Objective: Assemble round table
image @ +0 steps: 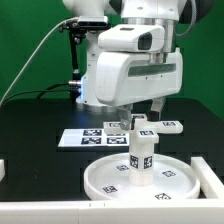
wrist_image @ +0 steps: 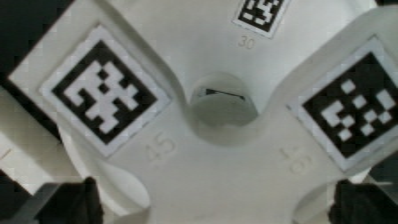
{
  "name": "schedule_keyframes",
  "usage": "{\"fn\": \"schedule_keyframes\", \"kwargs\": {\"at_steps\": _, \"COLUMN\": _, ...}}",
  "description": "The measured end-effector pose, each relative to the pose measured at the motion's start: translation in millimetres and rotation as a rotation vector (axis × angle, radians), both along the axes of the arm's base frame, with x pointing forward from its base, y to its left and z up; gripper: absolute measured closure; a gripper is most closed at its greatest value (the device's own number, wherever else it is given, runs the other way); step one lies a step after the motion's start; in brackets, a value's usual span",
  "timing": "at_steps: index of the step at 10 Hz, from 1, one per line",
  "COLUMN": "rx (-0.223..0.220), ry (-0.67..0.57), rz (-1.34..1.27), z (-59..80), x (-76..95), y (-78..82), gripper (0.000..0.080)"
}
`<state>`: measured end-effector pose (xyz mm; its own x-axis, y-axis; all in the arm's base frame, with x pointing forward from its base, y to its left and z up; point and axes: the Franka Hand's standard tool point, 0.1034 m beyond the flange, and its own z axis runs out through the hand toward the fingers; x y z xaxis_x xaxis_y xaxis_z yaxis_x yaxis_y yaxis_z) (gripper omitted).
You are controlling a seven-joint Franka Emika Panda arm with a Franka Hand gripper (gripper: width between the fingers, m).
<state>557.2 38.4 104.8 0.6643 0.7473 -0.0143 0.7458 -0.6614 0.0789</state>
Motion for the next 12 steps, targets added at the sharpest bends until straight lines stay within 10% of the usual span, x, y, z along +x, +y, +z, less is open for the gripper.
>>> {"fn": "schedule_keyframes", "kwargs": {"at_steps": 3, "rx": -0.001, "ry": 0.001, "rz": -0.003, "z": -0.9, "x": -0.3, "y": -0.7, "gripper": 0.0151}}
{"fn": "schedule_keyframes", "kwargs": {"at_steps": 6, "rx": 0.001, "ry": -0.001, "rz": -0.033, "z": -0.6, "x": 0.0, "y": -0.8, "gripper": 0.0372}}
{"fn": "schedule_keyframes", "kwargs": {"at_steps": 12, "rx": 0.033, "ry": -0.047, "rz": -0.55, "z": -0.3, "x": 2.5, "y": 1.7, "gripper": 0.0372}}
